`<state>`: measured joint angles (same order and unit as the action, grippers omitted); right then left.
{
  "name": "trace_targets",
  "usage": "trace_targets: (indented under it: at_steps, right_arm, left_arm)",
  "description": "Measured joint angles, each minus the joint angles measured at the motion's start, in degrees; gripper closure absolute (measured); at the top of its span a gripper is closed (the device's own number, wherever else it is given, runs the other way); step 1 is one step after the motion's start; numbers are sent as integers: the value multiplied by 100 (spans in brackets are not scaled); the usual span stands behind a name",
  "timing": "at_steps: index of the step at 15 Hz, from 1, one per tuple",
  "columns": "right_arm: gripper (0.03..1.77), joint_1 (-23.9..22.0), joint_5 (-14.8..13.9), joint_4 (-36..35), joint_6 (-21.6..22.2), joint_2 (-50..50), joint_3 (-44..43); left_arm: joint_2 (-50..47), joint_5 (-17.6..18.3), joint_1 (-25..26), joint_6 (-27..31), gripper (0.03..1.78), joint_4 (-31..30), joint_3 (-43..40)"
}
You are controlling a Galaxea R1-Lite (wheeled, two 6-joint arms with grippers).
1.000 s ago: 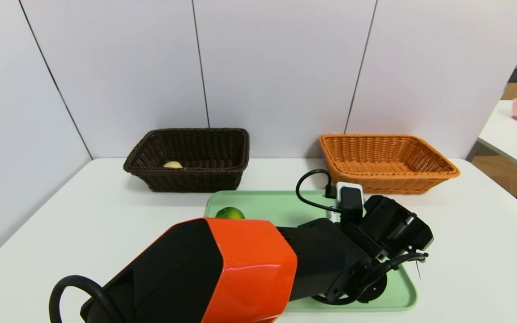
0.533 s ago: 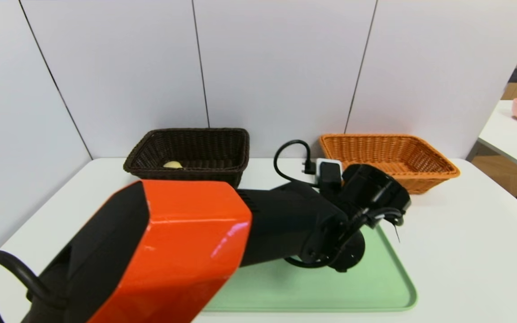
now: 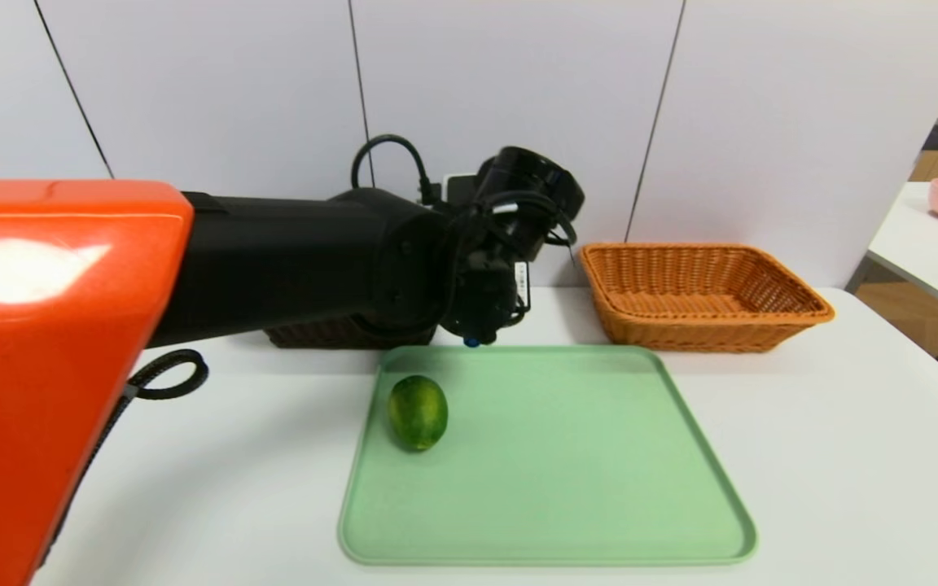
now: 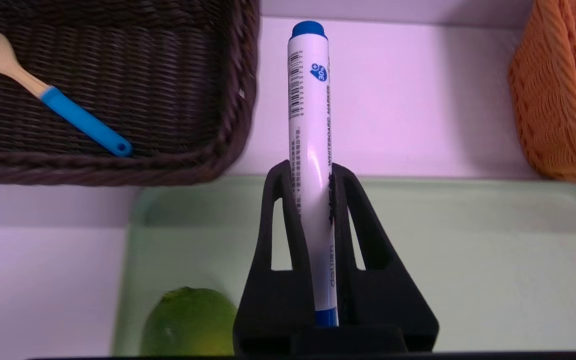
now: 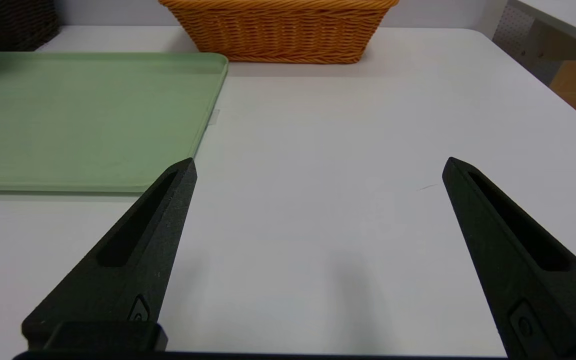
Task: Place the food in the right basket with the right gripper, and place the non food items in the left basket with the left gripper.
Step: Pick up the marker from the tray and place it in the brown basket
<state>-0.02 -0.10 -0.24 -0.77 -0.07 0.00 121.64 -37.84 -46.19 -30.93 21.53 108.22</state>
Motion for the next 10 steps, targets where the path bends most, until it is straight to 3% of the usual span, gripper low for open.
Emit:
trace_targets:
  at_steps: [10]
  right_arm:
    - [10,2,2,0,2,0,0]
  left_arm:
    - [-163,-11,1519,-313,164,-39,195]
